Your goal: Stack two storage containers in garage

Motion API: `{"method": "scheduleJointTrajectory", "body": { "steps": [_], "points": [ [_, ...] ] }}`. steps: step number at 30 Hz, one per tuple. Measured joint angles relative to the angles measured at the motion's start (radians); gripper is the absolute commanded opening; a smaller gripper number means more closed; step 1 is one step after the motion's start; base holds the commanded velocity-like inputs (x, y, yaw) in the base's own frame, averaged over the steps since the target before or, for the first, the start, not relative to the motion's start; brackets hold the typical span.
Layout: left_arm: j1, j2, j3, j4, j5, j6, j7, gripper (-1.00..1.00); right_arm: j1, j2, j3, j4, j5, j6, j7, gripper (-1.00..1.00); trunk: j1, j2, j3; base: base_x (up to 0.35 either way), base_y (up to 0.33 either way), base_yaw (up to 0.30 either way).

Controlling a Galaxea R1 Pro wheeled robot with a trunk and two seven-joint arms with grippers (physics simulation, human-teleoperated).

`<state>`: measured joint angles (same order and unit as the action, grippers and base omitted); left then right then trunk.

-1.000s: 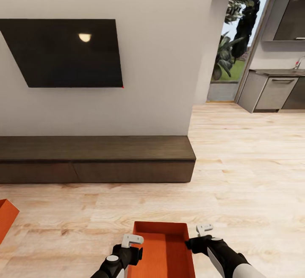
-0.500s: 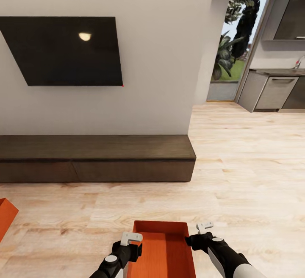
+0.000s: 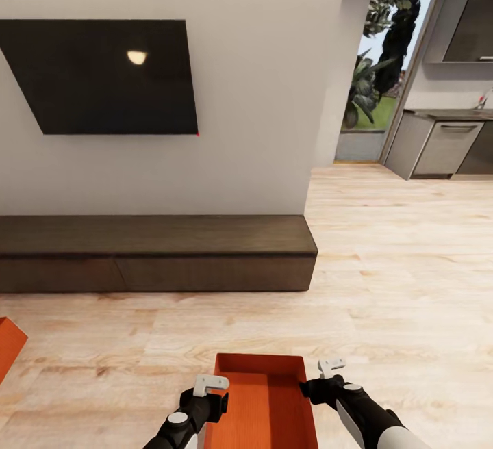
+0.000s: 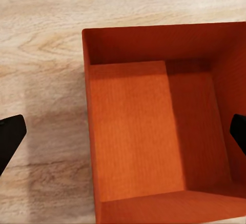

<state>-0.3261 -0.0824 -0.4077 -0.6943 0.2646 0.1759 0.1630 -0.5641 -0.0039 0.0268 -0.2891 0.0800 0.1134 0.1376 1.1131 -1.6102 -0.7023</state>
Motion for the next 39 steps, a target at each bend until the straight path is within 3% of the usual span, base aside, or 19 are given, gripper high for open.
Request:
{"method": "scheduleJointTrajectory", "body": {
  "steps": [25,31,39],
  "points": [
    [0.0,0.001,-0.001,0.001,-0.001,-0.037,0.001,1.0,0.007,0.0,-0.001,0.002,-0.004,-0.025,-0.017,1.0,0.096,-0.175,-0.078,0.0,0.0,0.0],
    [0.0,0.002,-0.001,0.001,-0.002,-0.037,0.003,1.0,0.009,0.0,-0.001,0.02,-0.008,-0.097,-0.015,1.0,0.119,-0.217,-0.097,0.0,0.0,0.0],
    [0.0,0.002,-0.001,0.001,0.0,-0.038,0.003,1.0,0.009,-0.01,-0.004,0.031,-0.006,-0.111,-0.015,1.0,0.15,-0.273,-0.122,0.0,0.0,0.0]
  ]
}}
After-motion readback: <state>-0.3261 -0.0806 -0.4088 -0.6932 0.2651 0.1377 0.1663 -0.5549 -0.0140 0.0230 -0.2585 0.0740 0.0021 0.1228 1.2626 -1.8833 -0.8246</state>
